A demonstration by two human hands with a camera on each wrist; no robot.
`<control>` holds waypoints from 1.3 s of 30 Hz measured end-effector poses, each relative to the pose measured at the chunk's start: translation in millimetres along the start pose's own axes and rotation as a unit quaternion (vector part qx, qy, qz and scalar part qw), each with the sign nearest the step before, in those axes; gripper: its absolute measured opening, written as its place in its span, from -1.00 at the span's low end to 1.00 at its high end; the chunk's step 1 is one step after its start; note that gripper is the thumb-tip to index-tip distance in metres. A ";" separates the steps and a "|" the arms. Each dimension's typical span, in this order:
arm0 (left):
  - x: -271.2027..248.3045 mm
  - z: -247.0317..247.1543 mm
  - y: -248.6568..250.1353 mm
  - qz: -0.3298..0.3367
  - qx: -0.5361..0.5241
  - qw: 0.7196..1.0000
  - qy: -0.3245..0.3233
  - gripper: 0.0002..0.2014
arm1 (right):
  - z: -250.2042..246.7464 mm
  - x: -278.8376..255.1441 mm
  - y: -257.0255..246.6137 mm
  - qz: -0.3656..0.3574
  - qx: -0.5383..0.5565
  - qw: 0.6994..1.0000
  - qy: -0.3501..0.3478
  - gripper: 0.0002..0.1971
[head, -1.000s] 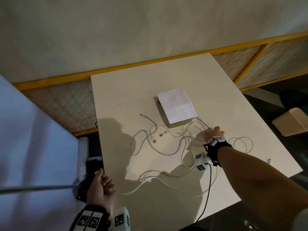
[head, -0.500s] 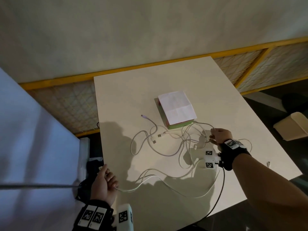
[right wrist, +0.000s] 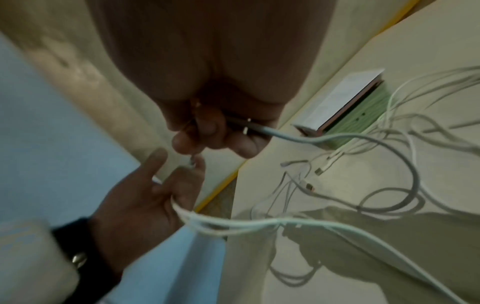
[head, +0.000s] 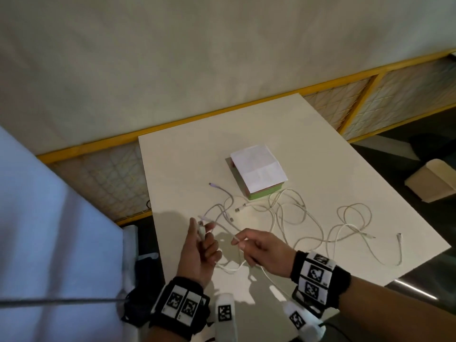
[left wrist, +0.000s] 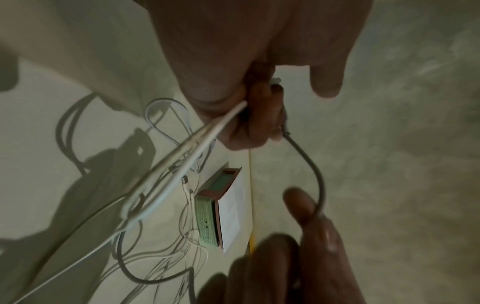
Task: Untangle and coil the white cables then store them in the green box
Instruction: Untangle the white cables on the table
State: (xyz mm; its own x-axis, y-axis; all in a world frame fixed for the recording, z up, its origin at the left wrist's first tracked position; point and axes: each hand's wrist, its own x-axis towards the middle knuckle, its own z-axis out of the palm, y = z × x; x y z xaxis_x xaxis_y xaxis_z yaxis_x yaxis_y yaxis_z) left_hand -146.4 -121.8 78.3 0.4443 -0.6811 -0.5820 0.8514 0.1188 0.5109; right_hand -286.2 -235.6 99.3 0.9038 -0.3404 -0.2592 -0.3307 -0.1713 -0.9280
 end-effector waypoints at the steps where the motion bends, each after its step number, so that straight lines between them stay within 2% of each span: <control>1: -0.1 1.1 -0.7 -0.003 -0.009 1.000 -0.001 -0.44 | 5.4 1.5 -0.5 -0.006 -0.026 1.000 -0.010 -0.87; 3: -0.7 1.3 -1.1 -0.006 -0.020 1.000 -0.001 -0.34 | 9.2 4.2 -1.3 -0.020 -0.063 0.997 -0.027 -0.84; 4: -0.4 -0.5 -1.2 -0.005 -0.024 1.000 -0.002 -0.36 | 9.2 5.3 -0.5 -0.027 -0.078 0.996 -0.038 -0.82; 9: 1.5 -13.2 -0.5 0.022 0.027 0.999 0.017 -0.69 | 11.0 6.2 4.9 -0.048 -0.174 0.979 -0.097 -0.77; 11: 1.6 -19.4 -1.9 0.029 0.053 0.998 0.028 -0.75 | 13.5 7.3 6.7 -0.051 -0.189 0.976 -0.100 -0.76; 17: 2.5 -26.2 2.4 0.047 -0.034 0.995 0.078 -0.60 | 23.5 6.6 8.7 -0.013 -0.227 0.967 -0.119 -0.74; 20: 4.5 -40.9 17.6 0.059 -0.090 0.989 0.097 -0.57 | 17.0 4.5 20.5 0.028 -0.332 0.936 -0.117 -0.74; 22: 6.1 -55.6 30.7 0.079 -0.105 0.985 0.112 -0.56 | 3.7 4.3 34.4 0.080 -0.401 0.908 -0.085 -0.72; 24: 5.6 -68.9 43.7 0.098 -0.117 0.980 0.128 -0.55 | -14.5 4.9 48.3 0.122 -0.421 0.898 -0.046 -0.72; 27: 2.9 -87.3 59.9 0.122 -0.140 0.970 0.157 -0.54 | -49.4 7.8 69.6 0.153 -0.442 0.883 0.028 -0.78; 29: 0.2 -101.1 68.5 0.135 -0.154 0.962 0.181 -0.54 | -74.1 6.8 77.5 0.165 -0.454 0.869 0.104 -0.81; 31: -3.2 -112.0 75.2 0.151 -0.158 0.954 0.205 -0.58 | -95.7 5.0 79.0 0.169 -0.393 0.880 0.205 -0.84; 34: -6.7 -123.3 80.0 0.184 -0.152 0.943 0.233 -0.71 | -120.6 4.4 70.2 0.139 -0.206 0.901 0.357 -0.86; 37: -7.2 -134.1 77.3 0.190 -0.159 0.940 0.234 -0.67 | -141.4 5.4 48.9 0.124 -0.087 0.884 0.442 -0.85; 39: -7.5 -136.4 74.2 0.185 -0.161 0.943 0.226 -0.62 | -155.5 1.6 32.2 0.099 -0.047 0.872 0.477 -0.78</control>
State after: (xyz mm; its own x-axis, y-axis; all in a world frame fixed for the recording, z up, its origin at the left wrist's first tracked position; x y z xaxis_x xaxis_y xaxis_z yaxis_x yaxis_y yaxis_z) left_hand -48.5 -9.4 34.3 0.7388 -0.1818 -0.6489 0.6230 0.5513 0.5549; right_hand -337.6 -385.4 110.6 0.2030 -0.9787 -0.0299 -0.5168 -0.0812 -0.8523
